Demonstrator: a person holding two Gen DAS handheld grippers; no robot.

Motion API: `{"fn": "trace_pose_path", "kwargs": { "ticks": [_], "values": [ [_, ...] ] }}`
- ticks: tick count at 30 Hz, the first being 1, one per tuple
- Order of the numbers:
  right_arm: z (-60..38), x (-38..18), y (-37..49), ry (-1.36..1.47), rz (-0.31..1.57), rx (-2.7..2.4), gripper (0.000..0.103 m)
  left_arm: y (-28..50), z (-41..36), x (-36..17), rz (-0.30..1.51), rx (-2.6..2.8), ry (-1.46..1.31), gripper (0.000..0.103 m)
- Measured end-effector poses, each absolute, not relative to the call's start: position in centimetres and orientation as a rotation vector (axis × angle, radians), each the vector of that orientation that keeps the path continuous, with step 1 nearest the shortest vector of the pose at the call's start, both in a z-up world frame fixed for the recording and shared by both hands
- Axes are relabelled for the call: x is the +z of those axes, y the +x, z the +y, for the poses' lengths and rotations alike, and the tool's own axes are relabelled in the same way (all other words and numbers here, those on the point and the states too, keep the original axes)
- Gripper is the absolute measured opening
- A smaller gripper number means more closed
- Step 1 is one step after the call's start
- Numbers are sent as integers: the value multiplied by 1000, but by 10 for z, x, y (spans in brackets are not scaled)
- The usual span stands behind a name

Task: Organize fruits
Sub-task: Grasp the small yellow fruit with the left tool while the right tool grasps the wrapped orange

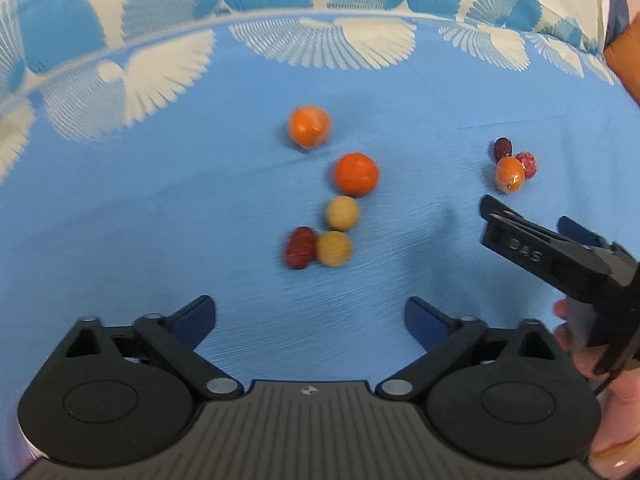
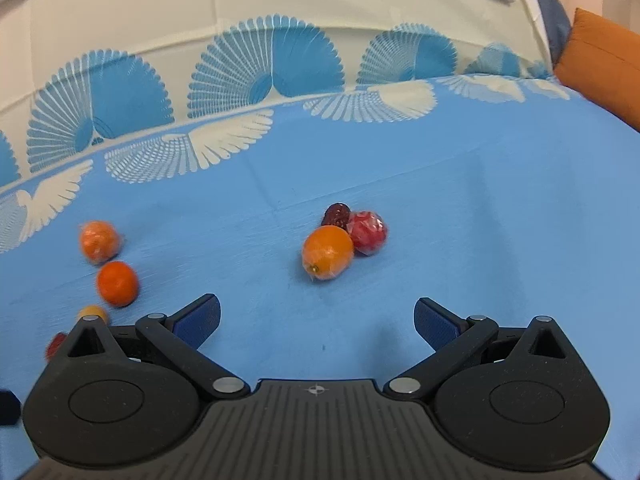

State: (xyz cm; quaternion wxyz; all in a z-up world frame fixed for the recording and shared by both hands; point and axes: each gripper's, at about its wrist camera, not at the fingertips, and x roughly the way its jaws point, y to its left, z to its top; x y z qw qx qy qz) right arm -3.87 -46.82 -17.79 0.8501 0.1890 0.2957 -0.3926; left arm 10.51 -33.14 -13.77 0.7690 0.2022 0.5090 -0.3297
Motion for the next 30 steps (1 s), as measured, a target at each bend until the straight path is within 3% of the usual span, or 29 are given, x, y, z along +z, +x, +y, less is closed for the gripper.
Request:
{"fn": "trace_pose_path", "kwargs": {
  "ticks": [3,8,12,28,29,30],
  "values": [
    [-481,-186,-26,386,625,-822,101,113,-343,-155,1172,-730,383,74],
    [-496,-198,-10,361,617,-812,90,121,-355,-171,1189,-745,308,65],
    [-497,-206,-3,324,597,-843,89,128,-363,-178,1202,-732,258,71],
    [-496,-210,0,291,580,-862,89,132,-370,-177,1185,-711,235,71],
    [-496,-210,0,289,580,-866,86,133,-371,-177,1184,-704,240,64],
    [-495,-210,-1,286,576,-883,69,133,-372,-175,1160,-683,263,32]
  ]
}}
